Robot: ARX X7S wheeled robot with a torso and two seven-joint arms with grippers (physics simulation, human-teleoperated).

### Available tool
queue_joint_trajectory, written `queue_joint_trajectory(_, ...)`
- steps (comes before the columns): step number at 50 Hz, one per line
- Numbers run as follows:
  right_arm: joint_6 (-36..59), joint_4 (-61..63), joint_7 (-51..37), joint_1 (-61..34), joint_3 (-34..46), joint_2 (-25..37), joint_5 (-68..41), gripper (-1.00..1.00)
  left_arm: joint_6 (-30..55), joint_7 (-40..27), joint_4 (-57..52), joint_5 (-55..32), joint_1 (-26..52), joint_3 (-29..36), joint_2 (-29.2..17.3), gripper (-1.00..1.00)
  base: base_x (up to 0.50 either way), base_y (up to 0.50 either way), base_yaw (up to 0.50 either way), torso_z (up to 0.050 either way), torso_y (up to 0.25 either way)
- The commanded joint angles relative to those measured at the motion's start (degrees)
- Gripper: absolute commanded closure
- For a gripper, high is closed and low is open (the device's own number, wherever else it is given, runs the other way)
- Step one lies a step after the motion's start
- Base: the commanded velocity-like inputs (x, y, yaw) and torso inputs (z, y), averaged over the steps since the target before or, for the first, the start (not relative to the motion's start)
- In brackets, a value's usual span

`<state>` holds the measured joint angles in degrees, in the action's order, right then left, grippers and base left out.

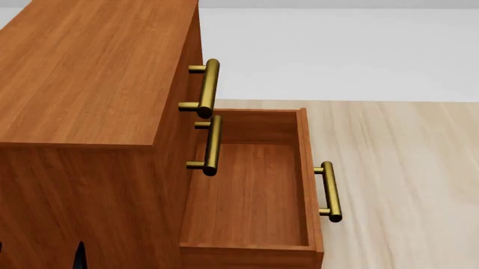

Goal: Put the bowl in the bottom drawer of the cabinet.

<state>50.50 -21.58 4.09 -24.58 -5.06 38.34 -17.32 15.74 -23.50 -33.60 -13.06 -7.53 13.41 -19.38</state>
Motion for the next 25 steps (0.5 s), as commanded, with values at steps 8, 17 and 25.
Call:
queue_joint_trajectory(8,2.7,15.1,5.1,4.6,-6.0,-4.4,-10.0,1.0,0.1,-0.4,-0.5,-0.1,-0.1,0.2,-0.3,-1.0,0.0,0.0,0.0,0.0,0.0)
queue_joint_trajectory(17,4.5,22.5,2.8,4.9,-10.6,-6.6,-13.7,1.0,0.4,-0.6,-0.7,-0.3,0.1,0.3,-0.4,-1.0,0.0,0.0,0.0,0.0,0.0)
queue_joint_trajectory(25,4.8,30.0,-1.0,3.2,-12.8,-9.4,-15.3,1.0,0.2,-0.8,-0.6,-0.4,0.0,0.4,-0.5,-1.0,0.0,0.0,0.0,0.0,0.0)
